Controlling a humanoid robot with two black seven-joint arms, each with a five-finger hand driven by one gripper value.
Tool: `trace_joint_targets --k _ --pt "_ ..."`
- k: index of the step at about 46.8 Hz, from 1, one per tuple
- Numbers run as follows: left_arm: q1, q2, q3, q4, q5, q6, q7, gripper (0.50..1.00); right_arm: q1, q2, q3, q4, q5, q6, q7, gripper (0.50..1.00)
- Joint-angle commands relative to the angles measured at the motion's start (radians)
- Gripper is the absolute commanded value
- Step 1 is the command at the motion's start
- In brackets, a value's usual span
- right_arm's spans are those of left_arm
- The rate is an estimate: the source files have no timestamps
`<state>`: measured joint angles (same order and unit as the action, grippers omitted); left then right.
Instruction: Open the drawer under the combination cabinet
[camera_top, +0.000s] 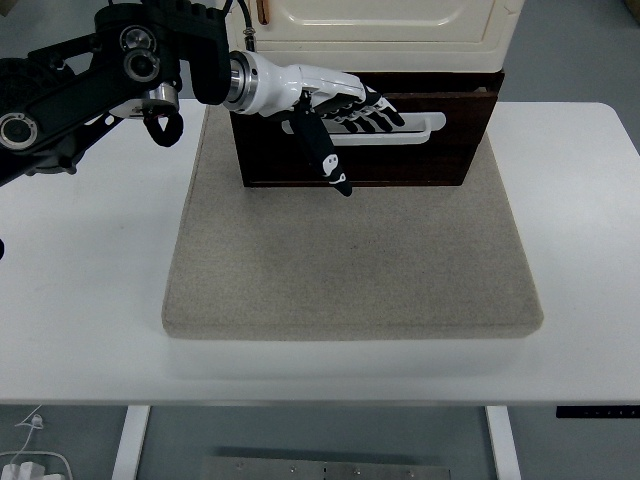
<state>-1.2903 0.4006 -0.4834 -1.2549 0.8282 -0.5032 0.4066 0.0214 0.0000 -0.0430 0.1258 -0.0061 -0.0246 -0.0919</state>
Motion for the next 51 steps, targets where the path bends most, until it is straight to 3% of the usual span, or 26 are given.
trace_joint_targets --k 1,23,51 --pt "0.000 0.003 0.002 -0.008 -0.001 -0.001 0.000 1.000 0.000 0.000 0.000 0.000 0.000 0.000 0.000 0.928" --pt "-0.001 0.011 -0.001 -0.017 -0.009 -0.003 0.000 1.000 0.000 0.000 0.000 0.000 0.000 0.000 0.001 0.928" --pt "0.005 0.004 0.006 0.005 -0.001 0.035 0.000 1.000 0.000 0.000 0.000 0.000 0.000 0.000 0.000 0.928"
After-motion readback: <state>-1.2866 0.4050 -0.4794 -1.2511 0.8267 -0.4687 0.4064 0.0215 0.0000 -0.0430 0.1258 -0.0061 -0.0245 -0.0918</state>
